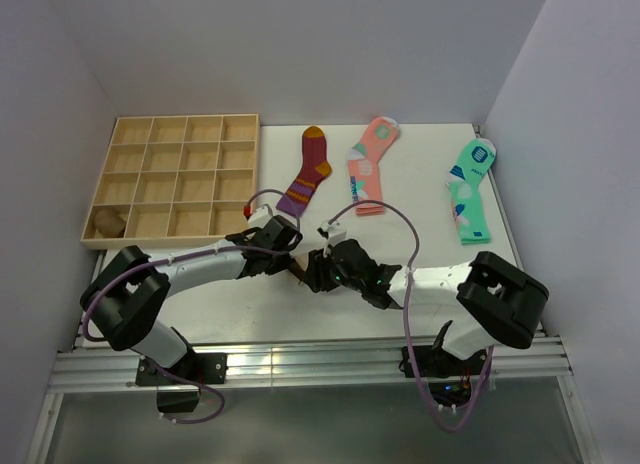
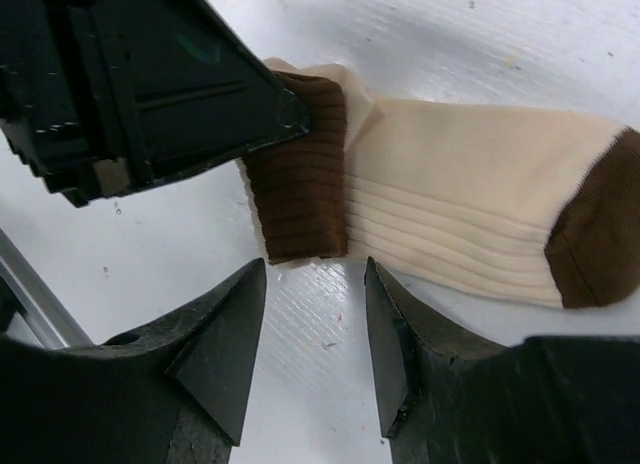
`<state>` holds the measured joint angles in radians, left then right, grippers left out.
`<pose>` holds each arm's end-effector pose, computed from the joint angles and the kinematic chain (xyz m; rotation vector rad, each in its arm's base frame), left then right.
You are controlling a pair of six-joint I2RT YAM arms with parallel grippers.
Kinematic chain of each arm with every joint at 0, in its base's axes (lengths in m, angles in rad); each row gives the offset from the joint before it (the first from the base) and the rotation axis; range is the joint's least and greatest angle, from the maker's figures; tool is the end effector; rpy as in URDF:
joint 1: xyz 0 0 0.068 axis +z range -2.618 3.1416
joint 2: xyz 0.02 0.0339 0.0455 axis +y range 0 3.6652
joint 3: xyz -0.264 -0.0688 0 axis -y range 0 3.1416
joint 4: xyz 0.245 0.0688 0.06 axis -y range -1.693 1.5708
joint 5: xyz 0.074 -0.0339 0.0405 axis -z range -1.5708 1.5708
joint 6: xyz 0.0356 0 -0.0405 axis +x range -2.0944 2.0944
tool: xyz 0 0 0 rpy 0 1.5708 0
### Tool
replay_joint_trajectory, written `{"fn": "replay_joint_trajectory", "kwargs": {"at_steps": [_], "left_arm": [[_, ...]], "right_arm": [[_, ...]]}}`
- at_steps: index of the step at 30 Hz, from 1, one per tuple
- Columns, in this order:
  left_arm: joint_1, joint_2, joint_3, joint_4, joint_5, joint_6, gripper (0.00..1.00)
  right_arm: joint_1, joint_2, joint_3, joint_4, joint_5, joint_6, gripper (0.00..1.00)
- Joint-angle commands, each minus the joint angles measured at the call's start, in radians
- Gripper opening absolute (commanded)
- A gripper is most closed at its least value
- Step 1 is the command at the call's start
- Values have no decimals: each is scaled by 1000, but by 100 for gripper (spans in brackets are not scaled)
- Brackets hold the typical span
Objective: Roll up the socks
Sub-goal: Roll the sock at the center of the board.
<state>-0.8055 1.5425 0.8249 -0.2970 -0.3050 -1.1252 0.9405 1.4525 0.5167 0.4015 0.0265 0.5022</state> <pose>0.2111 -0.2043 0.1698 -0.5174 2.5050 -0.3764 0.1639 0.2230 0.1582 -0.4659 2.1691 0.8134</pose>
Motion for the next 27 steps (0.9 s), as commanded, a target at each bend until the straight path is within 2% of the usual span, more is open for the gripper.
{"fn": "replay_joint_trajectory", "kwargs": {"at_steps": [1,7,22,25,27], "left_arm": [[-9,14,19,-70,-5,30,0],[-8,22,13,-57,17,25,0],[-8,18,17,-70,30,1,0],[-8,25,26,-77,35,-8,0],[-8,27,29,-79,38,-15,0]], "right_arm": [[37,11,55,57,56,-66,52],[55,28,81,62,81,-96,54],[110,213,160,10,108,-88,53],[113,227,158,-24,141,-68,45],[113,229,157,-47,153,-53,29]]}}
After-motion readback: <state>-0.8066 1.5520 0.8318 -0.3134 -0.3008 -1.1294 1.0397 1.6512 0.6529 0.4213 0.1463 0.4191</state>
